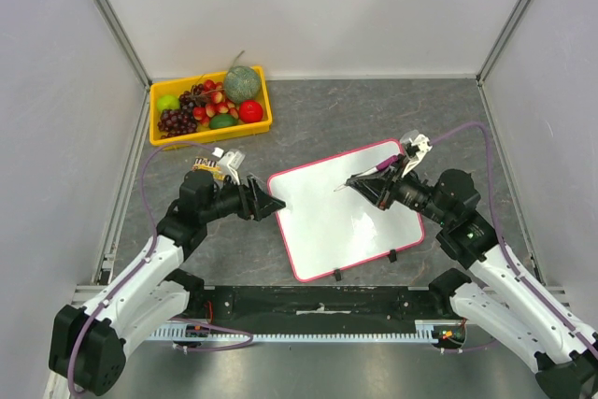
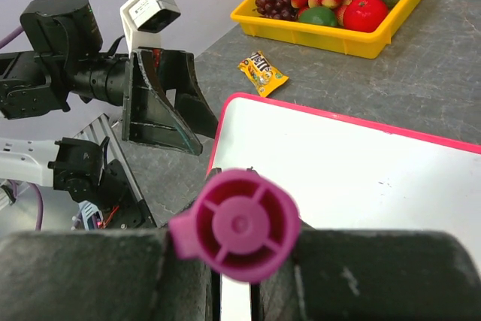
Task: Write a sentence on the whiteboard
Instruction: Hold the whiteboard at the center of the board.
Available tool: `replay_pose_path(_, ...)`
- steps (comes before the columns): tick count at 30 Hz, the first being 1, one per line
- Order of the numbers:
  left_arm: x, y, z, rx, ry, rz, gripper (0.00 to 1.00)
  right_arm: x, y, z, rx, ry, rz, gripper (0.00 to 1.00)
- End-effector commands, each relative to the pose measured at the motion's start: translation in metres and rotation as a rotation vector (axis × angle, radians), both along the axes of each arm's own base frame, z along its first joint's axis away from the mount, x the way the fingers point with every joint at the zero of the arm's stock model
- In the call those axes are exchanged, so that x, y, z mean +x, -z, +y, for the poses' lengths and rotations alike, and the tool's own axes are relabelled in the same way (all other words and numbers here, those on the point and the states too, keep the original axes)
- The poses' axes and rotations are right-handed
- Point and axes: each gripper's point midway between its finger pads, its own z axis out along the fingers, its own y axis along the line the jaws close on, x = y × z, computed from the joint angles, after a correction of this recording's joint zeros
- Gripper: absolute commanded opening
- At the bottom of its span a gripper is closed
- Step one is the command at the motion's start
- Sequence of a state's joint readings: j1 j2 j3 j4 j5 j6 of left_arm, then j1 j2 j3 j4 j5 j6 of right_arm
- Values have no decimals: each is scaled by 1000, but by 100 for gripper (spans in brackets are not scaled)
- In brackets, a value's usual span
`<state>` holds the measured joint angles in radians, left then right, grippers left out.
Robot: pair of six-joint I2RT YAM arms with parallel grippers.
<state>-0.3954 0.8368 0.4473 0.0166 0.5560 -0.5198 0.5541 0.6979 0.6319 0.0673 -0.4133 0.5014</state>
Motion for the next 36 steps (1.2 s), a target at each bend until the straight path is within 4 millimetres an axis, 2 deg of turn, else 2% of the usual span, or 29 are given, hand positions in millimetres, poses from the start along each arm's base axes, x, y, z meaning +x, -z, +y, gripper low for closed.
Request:
replay_pose_path(1,-6,-9,-4,-35,23,1,75,4,-5,-4,16,33,-37,0)
replay_pose_path(7,-10,-7,-5,-53,31,19,75,2,-1,-3,9,20,-32,0)
replay_pose_path(12,-14,-3,-8,-55,61,38,75,1,-7,-6,23,32,-62,0)
replay_pose_path(22,-15,5,-9,-43,69,68,75,4,3,-1,3,14,-41,0)
replay_pose_path(31,-16,8,-10,-59,81,62,75,6,-5,3,18,-1,-80,0)
replay_pose_path(36,-19,12,-18,-106,135,64,75,10,-6,11,30,-30,-85,0)
